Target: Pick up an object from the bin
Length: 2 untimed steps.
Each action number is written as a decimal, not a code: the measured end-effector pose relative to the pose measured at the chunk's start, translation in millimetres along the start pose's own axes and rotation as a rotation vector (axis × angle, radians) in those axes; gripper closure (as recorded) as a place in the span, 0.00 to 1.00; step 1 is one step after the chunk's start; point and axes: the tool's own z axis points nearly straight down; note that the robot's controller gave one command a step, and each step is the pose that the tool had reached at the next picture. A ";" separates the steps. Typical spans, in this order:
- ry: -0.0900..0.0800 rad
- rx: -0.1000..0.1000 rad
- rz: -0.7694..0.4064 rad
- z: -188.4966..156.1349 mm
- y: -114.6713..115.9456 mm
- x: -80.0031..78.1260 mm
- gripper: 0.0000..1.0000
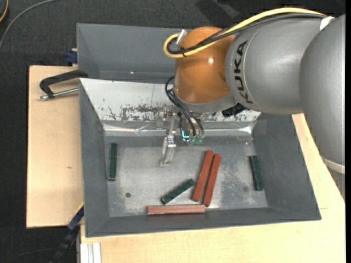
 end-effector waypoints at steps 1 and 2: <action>0.003 0.003 0.023 60.6 -48.5 61.6 0.00; -0.002 0.002 0.039 89.9 -111.3 78.1 0.00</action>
Offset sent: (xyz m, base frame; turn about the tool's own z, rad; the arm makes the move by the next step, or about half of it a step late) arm -0.0584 -0.0465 -0.0568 0.0199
